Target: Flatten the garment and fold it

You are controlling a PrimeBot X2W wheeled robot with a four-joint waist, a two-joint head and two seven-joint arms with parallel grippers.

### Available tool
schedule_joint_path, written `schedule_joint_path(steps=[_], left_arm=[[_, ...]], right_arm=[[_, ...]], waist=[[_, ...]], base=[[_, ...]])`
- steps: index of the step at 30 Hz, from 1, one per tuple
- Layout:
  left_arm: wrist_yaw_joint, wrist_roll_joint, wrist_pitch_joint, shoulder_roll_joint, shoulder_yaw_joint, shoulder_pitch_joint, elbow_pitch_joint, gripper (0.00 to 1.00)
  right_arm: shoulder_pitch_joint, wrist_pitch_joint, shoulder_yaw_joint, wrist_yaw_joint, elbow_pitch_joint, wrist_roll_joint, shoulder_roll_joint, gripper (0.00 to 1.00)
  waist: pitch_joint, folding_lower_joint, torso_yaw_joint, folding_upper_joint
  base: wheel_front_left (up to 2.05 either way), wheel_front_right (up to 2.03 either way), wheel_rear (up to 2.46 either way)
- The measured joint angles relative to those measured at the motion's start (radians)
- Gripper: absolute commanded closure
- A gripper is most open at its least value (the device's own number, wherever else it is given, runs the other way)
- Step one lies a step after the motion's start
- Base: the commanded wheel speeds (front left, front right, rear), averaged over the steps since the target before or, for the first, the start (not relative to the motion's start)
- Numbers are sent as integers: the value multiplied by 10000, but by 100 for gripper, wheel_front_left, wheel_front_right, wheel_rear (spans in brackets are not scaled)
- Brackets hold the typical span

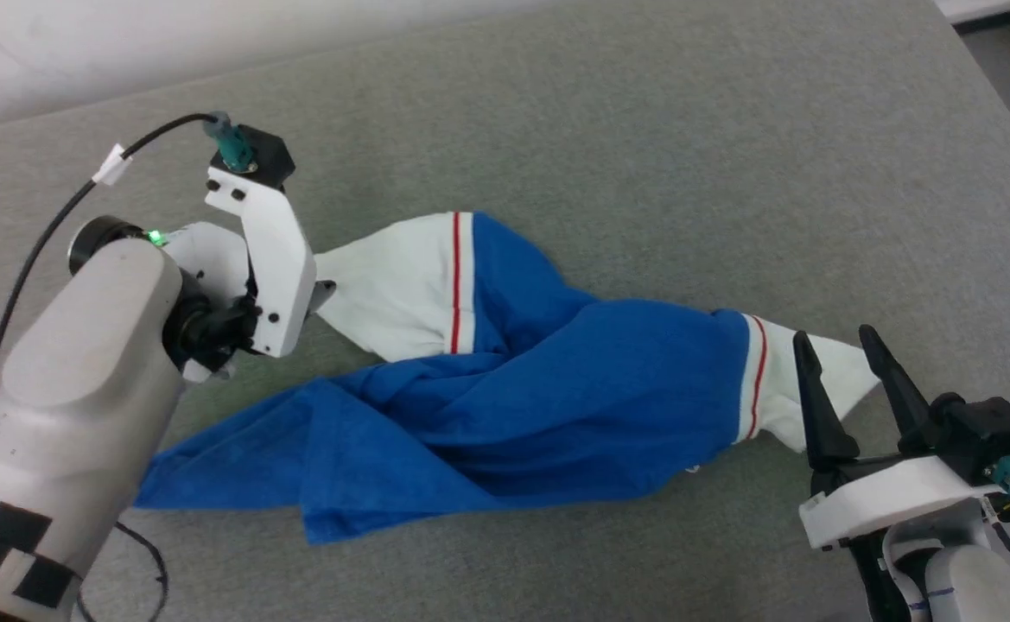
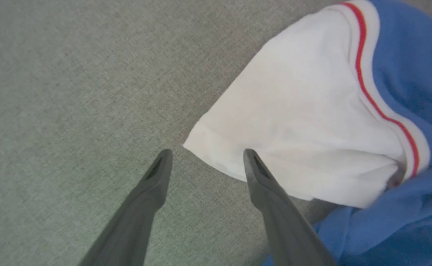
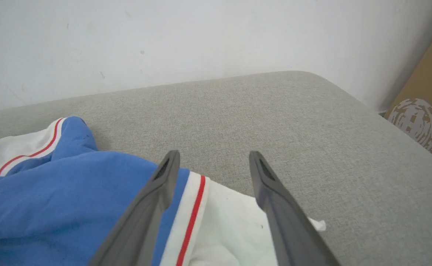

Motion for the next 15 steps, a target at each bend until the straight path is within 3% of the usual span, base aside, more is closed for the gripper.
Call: schedule_joint_path(steps=[6,7,10,15], left_arm=[[0,-155,215,276,-729,-532,414,1],[0,-276,405,305,-853,-620,401,100],[4,-1097,871,451,-941,-766,278,100],[-31,-1241,-416,336,-802,-637,468,100]], right_arm=[[-156,-324,25,0,378,165,4,0],[-159,-349,13,0,420,167,4,0],[-166,-383,-140,0,479,163,2,0],[-227,-359,-330,0,476,-58,4,0]], waist=[[488,-3,-500,0],[542,-4,-558,0],[644,-2,-617,0],[590,-2,-401,-2]], base=[[0,0,0],[0,0,0],[0,0,0],[0,0,0]])
